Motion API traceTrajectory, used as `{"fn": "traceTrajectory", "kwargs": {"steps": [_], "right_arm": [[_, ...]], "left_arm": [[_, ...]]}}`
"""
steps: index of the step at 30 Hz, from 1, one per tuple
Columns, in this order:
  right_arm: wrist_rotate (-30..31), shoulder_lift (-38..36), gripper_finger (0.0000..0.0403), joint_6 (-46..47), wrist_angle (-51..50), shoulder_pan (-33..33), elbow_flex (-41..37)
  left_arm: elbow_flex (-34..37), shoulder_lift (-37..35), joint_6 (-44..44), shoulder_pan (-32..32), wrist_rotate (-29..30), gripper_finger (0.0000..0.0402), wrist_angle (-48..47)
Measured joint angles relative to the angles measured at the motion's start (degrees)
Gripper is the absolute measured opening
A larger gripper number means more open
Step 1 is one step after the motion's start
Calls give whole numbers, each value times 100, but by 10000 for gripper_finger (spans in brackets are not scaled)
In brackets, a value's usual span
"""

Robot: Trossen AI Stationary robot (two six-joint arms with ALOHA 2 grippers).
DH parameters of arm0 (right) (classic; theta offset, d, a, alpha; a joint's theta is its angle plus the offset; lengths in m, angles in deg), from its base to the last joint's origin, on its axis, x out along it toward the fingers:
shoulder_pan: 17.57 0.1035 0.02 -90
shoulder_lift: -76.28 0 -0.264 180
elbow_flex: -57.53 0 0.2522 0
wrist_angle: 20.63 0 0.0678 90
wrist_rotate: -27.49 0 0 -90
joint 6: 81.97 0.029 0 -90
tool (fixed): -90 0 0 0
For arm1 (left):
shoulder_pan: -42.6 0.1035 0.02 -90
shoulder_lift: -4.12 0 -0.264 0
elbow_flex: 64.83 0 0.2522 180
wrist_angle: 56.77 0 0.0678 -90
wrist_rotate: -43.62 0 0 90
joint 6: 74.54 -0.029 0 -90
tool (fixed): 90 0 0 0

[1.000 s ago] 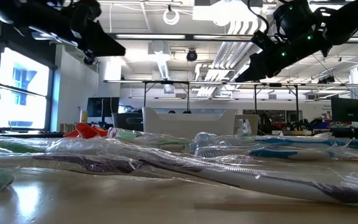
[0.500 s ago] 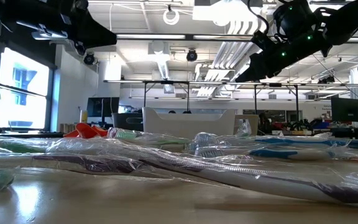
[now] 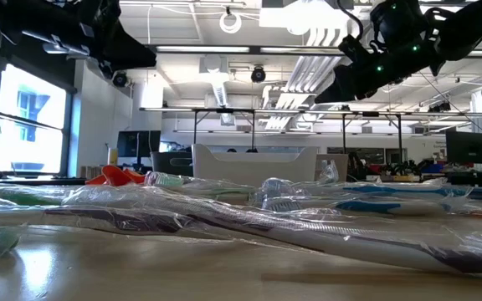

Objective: Pick & Place Toothbrushes
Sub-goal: Put the orange toothbrush into the gray bin

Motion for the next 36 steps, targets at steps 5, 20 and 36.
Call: {"fn": "traceTrajectory", "kwargs": {"steps": [5,20,36], "right_arm": [[1,1,3,6,-11,2,0],[-177,2,2,22,66,-61,0],[-469,4,2,15,59,-61,0]], "left_arm": [[4,-5,162,0,-77,104,42],[4,-17,-291,0,-114,104,236],[-1,-13,-103,0,-129,104,-659]]}}
